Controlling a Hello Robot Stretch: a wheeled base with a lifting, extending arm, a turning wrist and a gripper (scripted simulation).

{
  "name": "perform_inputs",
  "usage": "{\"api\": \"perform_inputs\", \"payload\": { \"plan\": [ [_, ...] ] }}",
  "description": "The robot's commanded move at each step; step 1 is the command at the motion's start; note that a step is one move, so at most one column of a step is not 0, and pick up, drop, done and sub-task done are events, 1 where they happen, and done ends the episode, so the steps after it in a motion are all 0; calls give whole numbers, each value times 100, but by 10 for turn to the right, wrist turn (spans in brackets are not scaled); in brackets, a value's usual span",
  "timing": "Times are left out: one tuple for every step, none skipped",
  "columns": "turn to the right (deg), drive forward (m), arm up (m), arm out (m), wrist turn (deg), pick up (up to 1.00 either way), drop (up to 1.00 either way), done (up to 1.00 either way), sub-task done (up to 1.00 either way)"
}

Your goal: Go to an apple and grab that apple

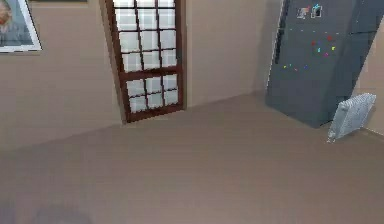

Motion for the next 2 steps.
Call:
{"api": "perform_inputs", "payload": {
  "plan": [
    [450, 0, 0, 0, 0, 0, 0, 0, 0],
    [150, 0, 0, 0, 0, 0, 0, 0, 0]
  ]
}}
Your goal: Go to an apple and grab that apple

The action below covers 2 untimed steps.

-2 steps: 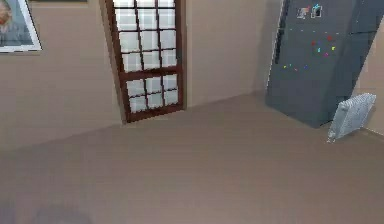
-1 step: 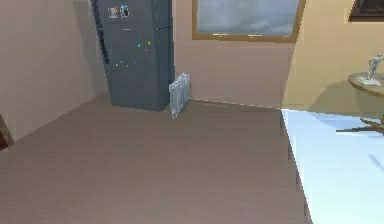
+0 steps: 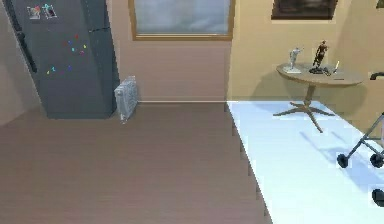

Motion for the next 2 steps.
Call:
{"api": "perform_inputs", "payload": {
  "plan": [
    [0, 5, 0, 0, 0, 0, 0, 0, 0],
    [-450, 0, 0, 0, 0, 0, 0, 0, 0]
  ]
}}
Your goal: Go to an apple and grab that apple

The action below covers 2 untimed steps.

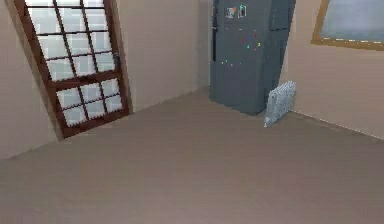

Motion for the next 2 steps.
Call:
{"api": "perform_inputs", "payload": {
  "plan": [
    [-360, 0, 0, 0, 0, 0, 0, 0, 0],
    [-30, 0, 0, 0, 0, 0, 0, 0, 0]
  ]
}}
